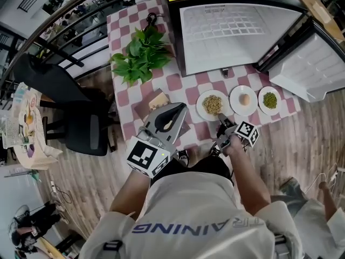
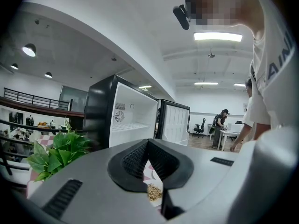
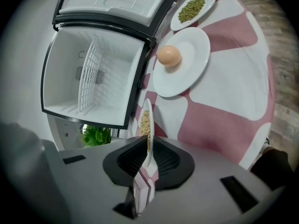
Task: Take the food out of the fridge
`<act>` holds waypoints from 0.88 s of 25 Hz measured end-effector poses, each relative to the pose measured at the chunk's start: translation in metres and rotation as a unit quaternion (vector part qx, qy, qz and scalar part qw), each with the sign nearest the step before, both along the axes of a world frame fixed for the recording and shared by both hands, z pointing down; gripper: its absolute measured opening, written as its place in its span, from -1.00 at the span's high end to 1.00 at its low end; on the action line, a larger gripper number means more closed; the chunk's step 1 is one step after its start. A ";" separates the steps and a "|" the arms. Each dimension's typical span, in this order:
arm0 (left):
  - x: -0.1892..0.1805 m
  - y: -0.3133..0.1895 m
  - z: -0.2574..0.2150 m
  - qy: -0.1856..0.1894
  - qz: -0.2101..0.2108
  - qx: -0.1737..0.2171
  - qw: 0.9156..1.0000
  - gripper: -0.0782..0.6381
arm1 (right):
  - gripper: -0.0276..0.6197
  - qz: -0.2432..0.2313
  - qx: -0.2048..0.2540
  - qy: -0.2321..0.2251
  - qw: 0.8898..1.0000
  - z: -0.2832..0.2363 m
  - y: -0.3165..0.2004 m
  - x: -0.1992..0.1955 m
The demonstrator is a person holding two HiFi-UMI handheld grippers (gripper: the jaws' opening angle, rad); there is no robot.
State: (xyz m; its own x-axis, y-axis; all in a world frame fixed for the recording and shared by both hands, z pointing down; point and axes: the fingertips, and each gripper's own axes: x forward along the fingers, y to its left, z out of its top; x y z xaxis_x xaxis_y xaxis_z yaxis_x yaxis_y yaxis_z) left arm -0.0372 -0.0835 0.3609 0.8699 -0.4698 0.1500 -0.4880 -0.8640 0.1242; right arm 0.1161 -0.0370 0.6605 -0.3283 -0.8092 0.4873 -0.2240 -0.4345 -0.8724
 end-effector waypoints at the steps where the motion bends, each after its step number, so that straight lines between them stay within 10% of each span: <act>1: 0.000 0.000 0.000 -0.001 -0.001 0.000 1.000 0.77 | 0.79 -0.009 0.000 0.012 1.000 0.000 0.000 0.000; 6: 0.001 -0.002 0.000 -0.001 -0.004 -0.001 1.000 0.77 | 0.31 -0.094 -0.001 0.102 0.990 0.002 0.000 -0.005; 19: 0.011 -0.003 0.001 0.001 0.005 -0.004 1.000 0.77 | 0.01 -0.325 -0.036 0.348 0.879 0.016 0.019 -0.020; 22: 0.013 -0.003 0.001 0.004 0.006 -0.005 1.000 0.77 | 0.01 -0.322 -0.045 0.368 0.871 0.013 0.022 -0.011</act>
